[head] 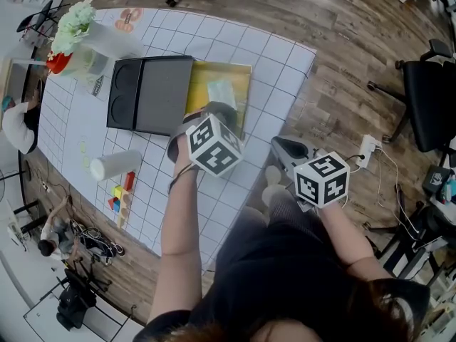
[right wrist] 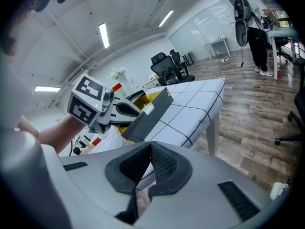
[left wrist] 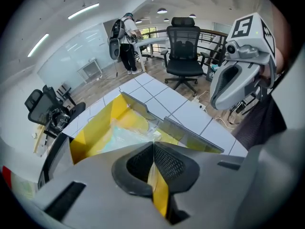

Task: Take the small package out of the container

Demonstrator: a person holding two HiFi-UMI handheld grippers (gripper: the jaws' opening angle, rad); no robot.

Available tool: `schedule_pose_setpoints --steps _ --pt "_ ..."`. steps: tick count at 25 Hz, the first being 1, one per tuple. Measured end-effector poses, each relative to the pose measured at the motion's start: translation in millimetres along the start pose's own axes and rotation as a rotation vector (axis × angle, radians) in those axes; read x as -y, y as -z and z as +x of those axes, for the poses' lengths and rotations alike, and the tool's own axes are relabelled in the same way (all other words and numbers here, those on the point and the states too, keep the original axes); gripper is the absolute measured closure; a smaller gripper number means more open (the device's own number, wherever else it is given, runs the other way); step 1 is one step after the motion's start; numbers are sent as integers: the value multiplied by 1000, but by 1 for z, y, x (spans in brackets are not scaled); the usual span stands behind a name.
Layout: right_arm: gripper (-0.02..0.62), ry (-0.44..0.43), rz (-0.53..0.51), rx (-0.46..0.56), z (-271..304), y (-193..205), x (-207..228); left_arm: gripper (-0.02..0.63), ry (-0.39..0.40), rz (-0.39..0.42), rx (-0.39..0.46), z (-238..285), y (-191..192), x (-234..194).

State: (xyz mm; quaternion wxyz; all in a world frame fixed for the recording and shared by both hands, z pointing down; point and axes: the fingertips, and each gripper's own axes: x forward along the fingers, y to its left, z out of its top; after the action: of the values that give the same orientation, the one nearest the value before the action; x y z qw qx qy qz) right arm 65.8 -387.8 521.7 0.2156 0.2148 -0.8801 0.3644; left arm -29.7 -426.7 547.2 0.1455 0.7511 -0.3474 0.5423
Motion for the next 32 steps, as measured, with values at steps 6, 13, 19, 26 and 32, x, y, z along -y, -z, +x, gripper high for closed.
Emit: schedule_pose_setpoints --steps 6,13,19,26,32 --pt "581 -2 -18 10 2 -1 -14 578 -103 13 98 -37 -7 -9" --pt "581 -3 -58 21 3 0 -42 578 -207 -26 262 -102 -9 -10" --pt "581 -11 -93 41 1 4 -71 578 -289 -93 320 -147 21 2" --pt "581 -29 -142 69 -6 7 -111 578 -348 -190 392 -196 58 24" --pt "581 -44 -166 98 -14 9 -136 578 -386 -254 394 -220 92 50"
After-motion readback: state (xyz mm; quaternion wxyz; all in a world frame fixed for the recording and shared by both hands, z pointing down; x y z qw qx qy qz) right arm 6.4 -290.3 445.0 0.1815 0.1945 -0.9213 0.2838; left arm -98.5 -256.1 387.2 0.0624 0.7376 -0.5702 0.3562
